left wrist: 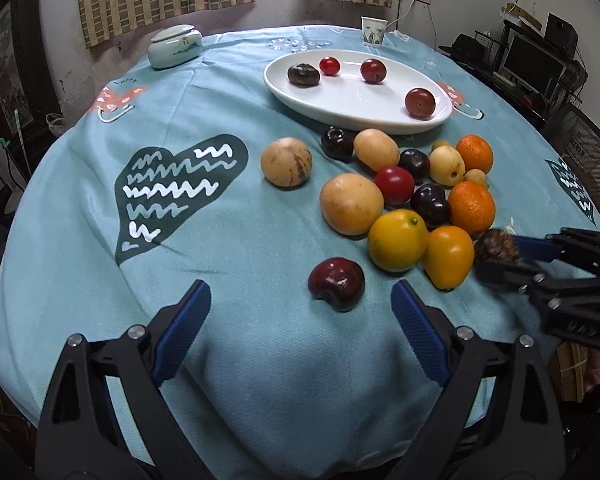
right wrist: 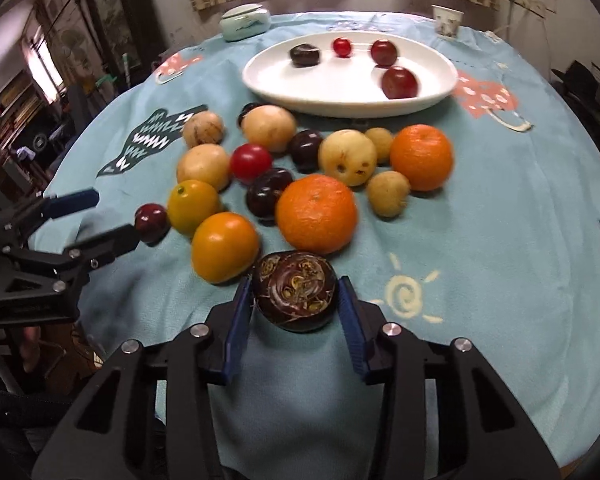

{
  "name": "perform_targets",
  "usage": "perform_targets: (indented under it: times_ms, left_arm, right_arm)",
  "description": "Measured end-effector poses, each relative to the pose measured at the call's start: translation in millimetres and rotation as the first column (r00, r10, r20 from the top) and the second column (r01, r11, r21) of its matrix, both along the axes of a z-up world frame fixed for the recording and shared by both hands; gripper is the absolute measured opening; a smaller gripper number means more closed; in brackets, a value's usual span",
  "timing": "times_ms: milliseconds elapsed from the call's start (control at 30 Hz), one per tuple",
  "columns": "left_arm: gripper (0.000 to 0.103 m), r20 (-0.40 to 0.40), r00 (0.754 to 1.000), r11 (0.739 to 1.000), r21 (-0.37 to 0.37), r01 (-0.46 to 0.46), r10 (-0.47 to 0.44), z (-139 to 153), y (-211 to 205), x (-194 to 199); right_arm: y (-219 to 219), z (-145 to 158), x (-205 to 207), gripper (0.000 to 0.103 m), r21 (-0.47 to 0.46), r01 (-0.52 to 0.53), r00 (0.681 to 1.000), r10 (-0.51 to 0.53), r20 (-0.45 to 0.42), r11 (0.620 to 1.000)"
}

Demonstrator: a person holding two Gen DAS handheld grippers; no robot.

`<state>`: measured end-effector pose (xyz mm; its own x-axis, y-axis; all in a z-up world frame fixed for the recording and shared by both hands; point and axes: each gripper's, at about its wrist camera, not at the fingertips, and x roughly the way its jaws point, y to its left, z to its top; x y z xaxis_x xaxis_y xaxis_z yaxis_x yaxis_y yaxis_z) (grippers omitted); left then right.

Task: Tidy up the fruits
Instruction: 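Grasp a brown patterned fruit with the right tool while the left tool grasps a dark red plum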

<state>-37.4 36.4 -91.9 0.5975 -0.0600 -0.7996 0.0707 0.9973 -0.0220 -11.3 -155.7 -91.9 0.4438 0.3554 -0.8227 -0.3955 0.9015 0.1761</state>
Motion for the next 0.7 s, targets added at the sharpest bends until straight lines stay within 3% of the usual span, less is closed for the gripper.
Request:
perform_targets:
  times_ms: [200, 333, 400, 700]
  left_arm:
    - [0.090, -0.013, 1.000, 1.000, 0.006, 0.013, -0.012, -11.0, -6.8, 5.4]
    - [0.039, -0.018, 1.000, 0.999, -0.031, 0.016, -0.017, -20.7, -5.7, 13.6]
    - [0.033, -0.020, 0.999, 0.998, -0.053, 0.032, -0.033, -19.5, -6.9, 13.8]
    - [0.033, 0.024, 0.999, 0.994, -0.105, 0.041, -0.038, 2.8, -2.9, 5.1]
  right_arm:
    - [-23.4, 9.5, -2.3, 0.044, 0.030, 0.064, 0.998, -0.064, 0.006, 0.998]
    - [-24.1, 9.9, -2.7, 0.044, 0.062, 0.051, 0.999, -0.050, -0.013, 0.997]
    - [-23.3, 10.3, -3.2, 0.044, 0.067, 0.047, 0.999, -0.046, -0.016, 0.997]
    - [-25.0, 13.7, -2.5, 0.044, 0.087, 0.058, 0.998, -0.057, -0.012, 0.994]
